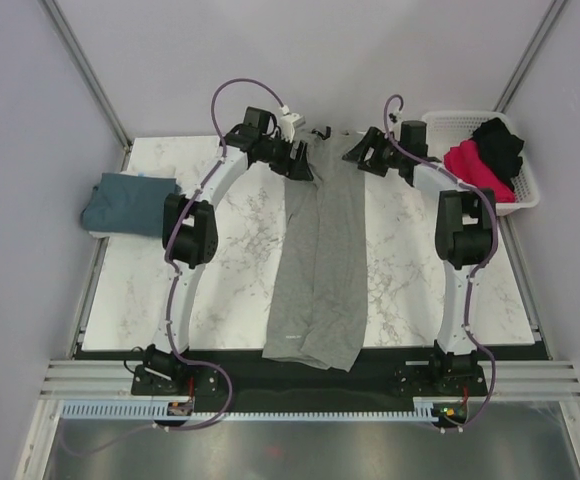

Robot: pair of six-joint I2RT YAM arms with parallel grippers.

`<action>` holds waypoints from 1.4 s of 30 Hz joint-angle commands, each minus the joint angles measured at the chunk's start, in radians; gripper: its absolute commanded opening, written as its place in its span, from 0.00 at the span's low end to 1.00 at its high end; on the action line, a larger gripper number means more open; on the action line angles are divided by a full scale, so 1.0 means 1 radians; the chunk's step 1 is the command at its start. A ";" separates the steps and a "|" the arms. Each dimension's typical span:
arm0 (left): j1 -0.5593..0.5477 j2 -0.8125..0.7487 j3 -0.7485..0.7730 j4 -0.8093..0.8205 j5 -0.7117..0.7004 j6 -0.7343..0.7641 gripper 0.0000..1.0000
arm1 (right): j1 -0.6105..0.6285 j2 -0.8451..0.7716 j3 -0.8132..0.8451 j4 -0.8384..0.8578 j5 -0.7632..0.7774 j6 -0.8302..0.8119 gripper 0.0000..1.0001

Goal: Fold and stack the t-shirts
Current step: Fold the tshirt

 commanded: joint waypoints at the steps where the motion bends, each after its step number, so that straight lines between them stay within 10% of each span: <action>1: 0.008 0.061 0.061 0.108 0.063 -0.085 0.86 | 0.009 0.058 0.062 0.045 -0.028 0.002 0.80; 42: 0.023 0.237 0.147 0.241 -0.069 -0.234 0.90 | -0.020 0.338 0.371 -0.056 0.145 -0.038 0.80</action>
